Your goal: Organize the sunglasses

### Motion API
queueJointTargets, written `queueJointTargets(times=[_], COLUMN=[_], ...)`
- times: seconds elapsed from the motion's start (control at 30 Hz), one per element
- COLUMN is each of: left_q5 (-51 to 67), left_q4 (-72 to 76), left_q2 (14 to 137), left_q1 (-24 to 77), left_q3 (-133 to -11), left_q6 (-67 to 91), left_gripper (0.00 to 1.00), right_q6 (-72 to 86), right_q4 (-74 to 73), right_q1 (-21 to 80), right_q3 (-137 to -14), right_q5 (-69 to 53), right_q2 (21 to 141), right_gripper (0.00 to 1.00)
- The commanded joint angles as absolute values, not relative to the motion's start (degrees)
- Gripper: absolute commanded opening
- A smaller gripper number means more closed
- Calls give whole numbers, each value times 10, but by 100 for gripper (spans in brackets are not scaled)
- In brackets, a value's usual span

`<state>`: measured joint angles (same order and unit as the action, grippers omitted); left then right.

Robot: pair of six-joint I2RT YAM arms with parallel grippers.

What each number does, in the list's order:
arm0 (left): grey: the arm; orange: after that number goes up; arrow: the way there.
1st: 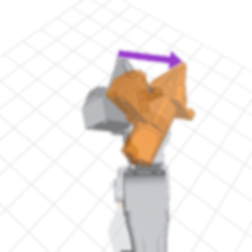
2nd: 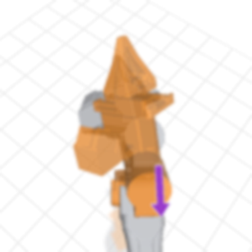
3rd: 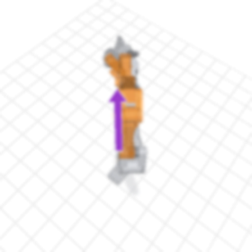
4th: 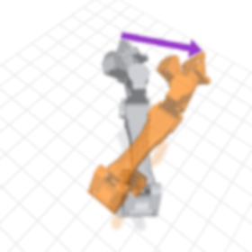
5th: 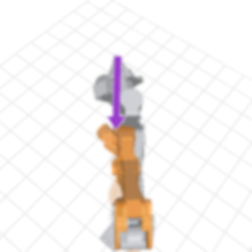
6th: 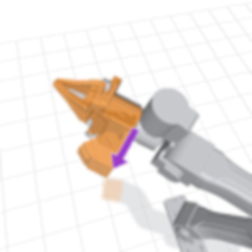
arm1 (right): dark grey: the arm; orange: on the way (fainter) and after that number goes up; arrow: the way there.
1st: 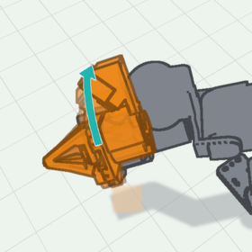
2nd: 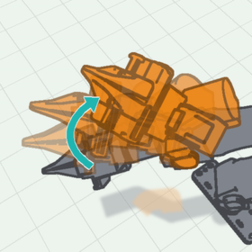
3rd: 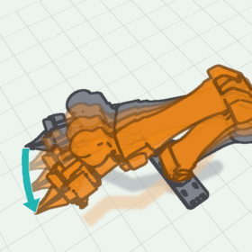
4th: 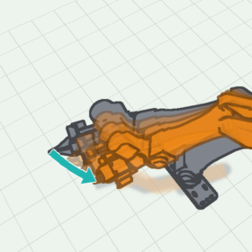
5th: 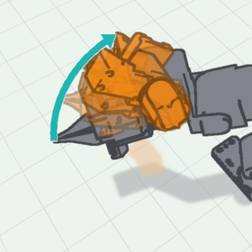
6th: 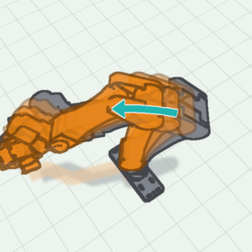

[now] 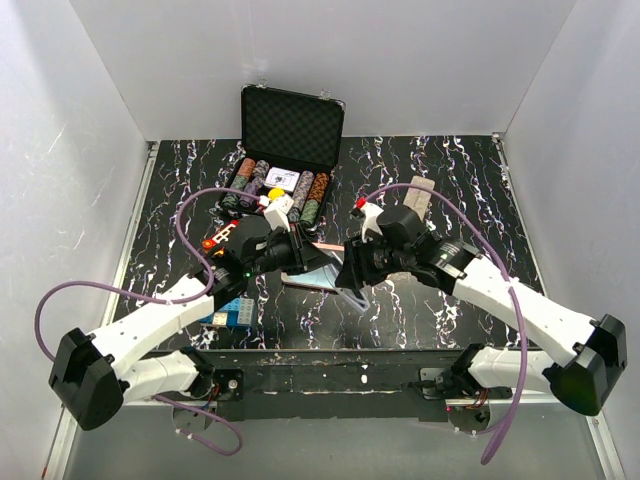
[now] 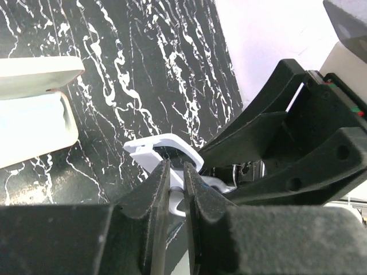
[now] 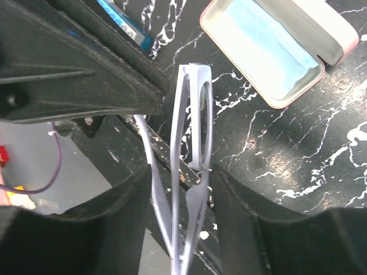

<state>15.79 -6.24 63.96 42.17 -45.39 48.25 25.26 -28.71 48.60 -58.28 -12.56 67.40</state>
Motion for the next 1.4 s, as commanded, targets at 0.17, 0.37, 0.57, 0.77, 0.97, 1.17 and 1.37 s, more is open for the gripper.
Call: queueJointTargets(times=[0.17,0.37,0.57,0.77,0.97,1.17,1.37], left_q5=[172,219,272,320,322,334,373], left_q4=[85,211,330,352,337,378,431], left_q2=[587,551,498,461,444,457,476], left_q1=[421,421,422,421,422,421,422], left_q3=[-413,-356,-318,-340,-358,-369,-383], left_q6=[470,457,417,395,372,372,391], left_gripper=[0,0,0,0,0,0,0], right_q6=[349,365,362,376,414,425,431], right_q4=[-309,-278,-266,-223,-55,24,76], right_q1=[486,479,464,457,454,454,454], right_q3=[-619,-613,-610,-582,-554,-556,-555], right_q5=[-124,-112,-204,-282,-409,-476,-522], right_q2=[585,515,463,446,469,507,527], right_gripper=[70,88,93,93,87,76,61])
